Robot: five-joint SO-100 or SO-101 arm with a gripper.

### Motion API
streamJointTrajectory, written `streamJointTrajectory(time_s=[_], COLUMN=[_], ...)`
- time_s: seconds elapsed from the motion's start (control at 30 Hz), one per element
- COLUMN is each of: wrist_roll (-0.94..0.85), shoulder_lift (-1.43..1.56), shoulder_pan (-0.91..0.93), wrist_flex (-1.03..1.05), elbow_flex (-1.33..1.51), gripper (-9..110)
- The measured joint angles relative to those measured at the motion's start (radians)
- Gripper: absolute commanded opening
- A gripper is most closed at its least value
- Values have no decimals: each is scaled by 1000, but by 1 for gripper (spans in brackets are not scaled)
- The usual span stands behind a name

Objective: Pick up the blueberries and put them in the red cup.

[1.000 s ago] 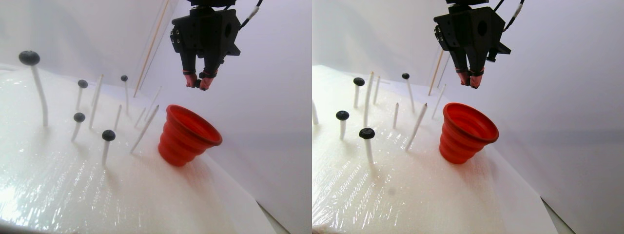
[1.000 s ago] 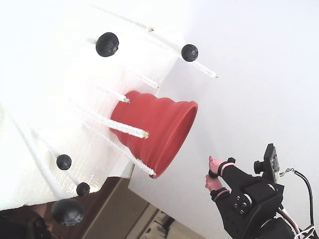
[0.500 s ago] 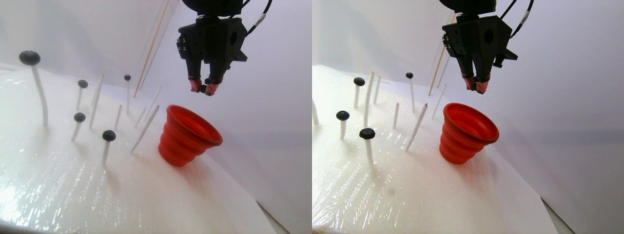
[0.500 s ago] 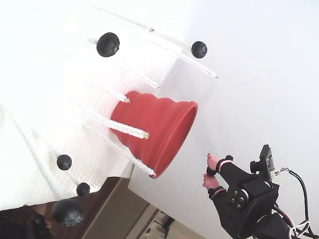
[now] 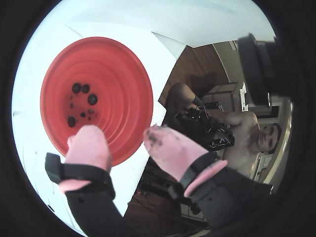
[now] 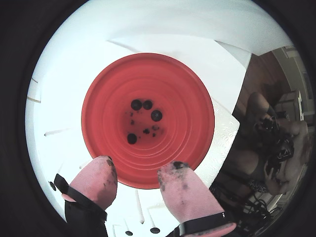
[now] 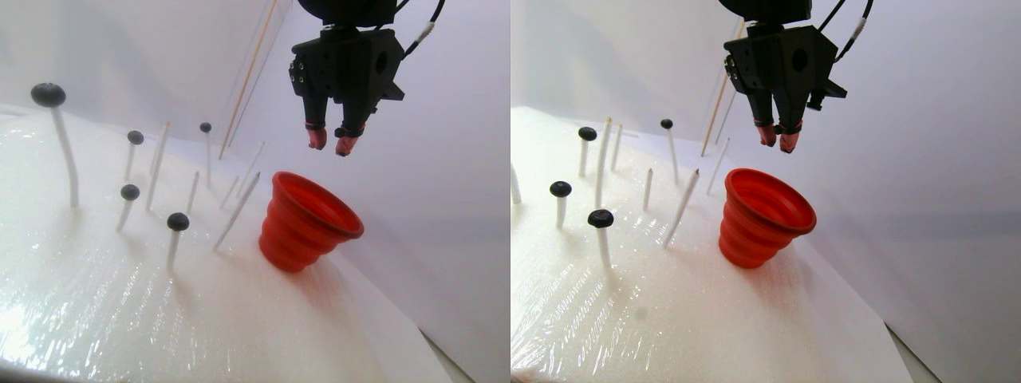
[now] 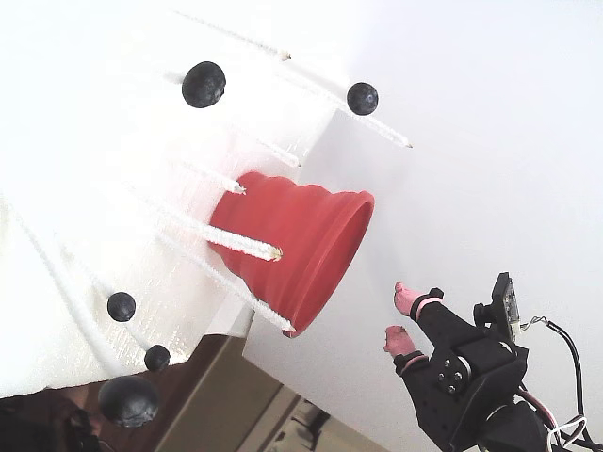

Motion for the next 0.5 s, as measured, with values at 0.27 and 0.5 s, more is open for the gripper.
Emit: streamJointTrajectory(time_s=[0.27, 0.5], wrist_roll=[32, 60], shoulder_lift=[32, 95], shoulder_pan=[-51, -117], wrist_flex=[41, 91], elbow_flex=[0, 0], gripper=[15, 14])
